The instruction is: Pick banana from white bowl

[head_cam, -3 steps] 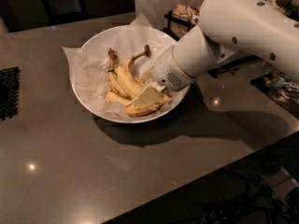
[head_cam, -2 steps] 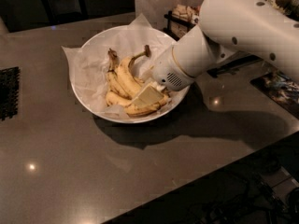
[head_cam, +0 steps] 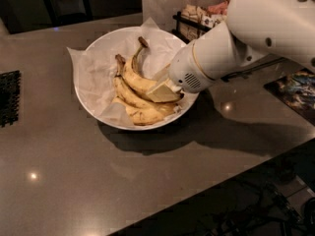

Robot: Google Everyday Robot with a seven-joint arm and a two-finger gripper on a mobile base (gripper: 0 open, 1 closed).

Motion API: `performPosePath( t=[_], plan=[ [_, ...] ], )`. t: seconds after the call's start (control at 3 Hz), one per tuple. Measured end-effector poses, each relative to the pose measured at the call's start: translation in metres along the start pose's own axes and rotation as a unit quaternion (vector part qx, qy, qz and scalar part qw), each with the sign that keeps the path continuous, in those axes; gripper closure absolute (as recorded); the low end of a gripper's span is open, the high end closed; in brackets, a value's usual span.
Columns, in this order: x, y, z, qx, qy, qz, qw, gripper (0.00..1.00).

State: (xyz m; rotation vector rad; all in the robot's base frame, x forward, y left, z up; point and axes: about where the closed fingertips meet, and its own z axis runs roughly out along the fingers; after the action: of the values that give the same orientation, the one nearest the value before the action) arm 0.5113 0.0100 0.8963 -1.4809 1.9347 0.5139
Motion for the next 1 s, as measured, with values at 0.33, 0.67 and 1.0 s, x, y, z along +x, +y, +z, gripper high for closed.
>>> performPosePath(
  t=[0.33, 0.67, 1.0],
  plan=[
    [-0.004, -0.005, -0.02, 0.027, -0.024, 0.002, 0.9993, 1.0],
    [-0.003, -0.01, -0.036, 0.039, -0.076, 0.009, 0.9963, 1.0],
    [-0.007, -0.014, -0.06, 0.049, -0.157, 0.009, 0.9864, 1.0]
  ],
)
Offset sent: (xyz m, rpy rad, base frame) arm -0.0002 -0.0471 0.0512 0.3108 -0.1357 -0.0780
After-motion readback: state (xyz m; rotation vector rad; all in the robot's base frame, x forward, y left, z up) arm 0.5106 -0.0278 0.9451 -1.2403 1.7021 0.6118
